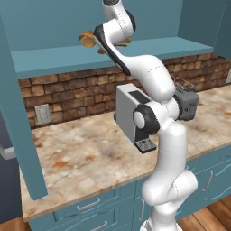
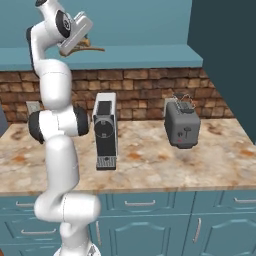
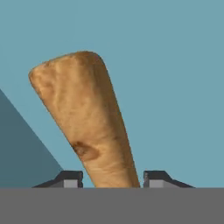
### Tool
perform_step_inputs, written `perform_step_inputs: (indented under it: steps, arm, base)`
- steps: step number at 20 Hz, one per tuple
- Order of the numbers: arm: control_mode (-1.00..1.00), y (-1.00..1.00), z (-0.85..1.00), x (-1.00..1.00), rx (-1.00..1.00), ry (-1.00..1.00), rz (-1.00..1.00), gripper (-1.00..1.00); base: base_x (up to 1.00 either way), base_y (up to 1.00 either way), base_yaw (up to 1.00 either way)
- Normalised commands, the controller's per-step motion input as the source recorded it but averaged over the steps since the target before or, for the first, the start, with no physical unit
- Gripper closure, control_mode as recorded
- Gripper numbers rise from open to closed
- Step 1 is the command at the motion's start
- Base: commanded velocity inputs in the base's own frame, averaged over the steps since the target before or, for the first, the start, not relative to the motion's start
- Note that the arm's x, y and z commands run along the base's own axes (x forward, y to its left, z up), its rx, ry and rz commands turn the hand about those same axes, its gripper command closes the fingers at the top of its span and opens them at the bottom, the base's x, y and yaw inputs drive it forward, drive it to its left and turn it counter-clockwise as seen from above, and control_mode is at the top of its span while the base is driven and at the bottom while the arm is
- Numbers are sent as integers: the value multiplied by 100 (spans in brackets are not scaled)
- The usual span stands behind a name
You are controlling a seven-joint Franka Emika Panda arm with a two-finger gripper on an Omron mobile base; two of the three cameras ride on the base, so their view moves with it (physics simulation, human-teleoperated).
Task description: Organize the utensils by type. Pick up the wooden spoons from the counter and place them in the open cabinet. Then pick up the metallic utensils from the counter and place them in the open drawer.
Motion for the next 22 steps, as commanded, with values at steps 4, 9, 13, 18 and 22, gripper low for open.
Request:
perform_step_inputs:
  steps: [4,9,13,18,22]
  arm:
    - [-100,-100,-31,-43,42,-29,7,-100]
    - [-100,-94,0,-36,45,-40,12,-100]
    - [-100,-92,-21,-98,39,-23,19,-100]
    - [-100,-98,-76,-100,33,-13,18,-100]
    - [-100,-79,-93,-100,15,-17,10,-100]
  base:
    - [0,0,0]
    - [0,0,0]
    - [0,0,0]
    - [0,0,0]
    - [0,0,0]
